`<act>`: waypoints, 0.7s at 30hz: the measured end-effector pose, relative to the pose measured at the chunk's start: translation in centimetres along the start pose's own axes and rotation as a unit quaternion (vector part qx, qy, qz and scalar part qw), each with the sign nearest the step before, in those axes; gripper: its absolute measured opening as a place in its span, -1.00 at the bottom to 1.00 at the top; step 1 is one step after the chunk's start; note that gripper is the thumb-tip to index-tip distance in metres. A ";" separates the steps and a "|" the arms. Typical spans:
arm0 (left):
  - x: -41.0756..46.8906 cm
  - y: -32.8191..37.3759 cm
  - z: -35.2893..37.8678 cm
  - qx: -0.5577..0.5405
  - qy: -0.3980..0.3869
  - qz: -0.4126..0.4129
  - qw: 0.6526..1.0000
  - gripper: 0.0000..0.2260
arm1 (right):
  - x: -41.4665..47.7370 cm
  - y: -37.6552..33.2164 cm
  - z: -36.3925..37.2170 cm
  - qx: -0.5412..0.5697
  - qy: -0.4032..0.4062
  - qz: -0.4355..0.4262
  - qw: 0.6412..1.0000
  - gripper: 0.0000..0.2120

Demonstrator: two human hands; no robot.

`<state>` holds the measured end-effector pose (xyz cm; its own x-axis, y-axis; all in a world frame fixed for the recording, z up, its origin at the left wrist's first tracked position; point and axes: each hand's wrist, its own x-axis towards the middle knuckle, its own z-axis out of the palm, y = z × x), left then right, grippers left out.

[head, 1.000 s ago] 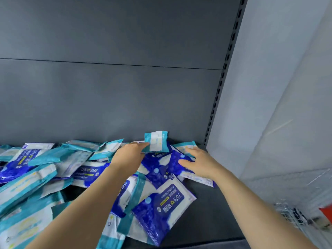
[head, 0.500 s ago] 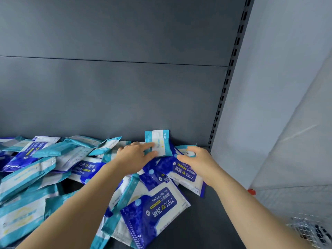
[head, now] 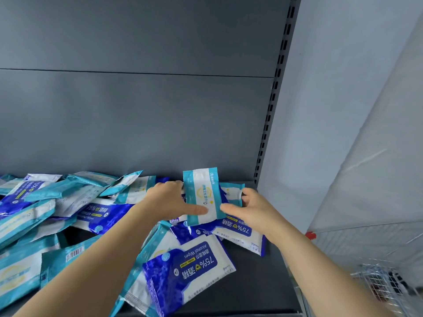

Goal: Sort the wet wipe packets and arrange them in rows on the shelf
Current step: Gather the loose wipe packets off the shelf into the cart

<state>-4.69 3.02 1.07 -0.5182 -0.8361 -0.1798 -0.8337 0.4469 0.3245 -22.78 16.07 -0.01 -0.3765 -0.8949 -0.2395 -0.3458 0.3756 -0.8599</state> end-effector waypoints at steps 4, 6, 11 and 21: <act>-0.6 0.3 0.2 -0.064 -0.024 0.009 0.998 -0.30 | -0.8 0.4 0.1 -0.143 -0.004 -0.015 0.990 -0.11; -0.7 0.4 0.2 -0.100 -0.026 0.011 0.995 -0.30 | -1.0 0.2 -0.2 -0.108 -0.012 0.000 0.994 -0.14; -0.4 0.5 -0.9 -0.214 0.003 -0.005 0.977 -0.47 | -0.3 -0.2 -2.5 -0.094 0.044 0.031 0.994 -0.37; -0.2 0.3 -1.7 -0.317 -0.031 -0.081 0.944 -0.82 | 4.5 -1.5 -0.3 0.014 0.083 0.014 0.996 -0.86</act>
<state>-4.50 2.72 2.78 -0.4204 -0.8482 -0.3222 -0.6308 0.0180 0.7757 -24.27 11.58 0.32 -0.5228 -0.8316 -0.1874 -0.3104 0.3905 -0.8667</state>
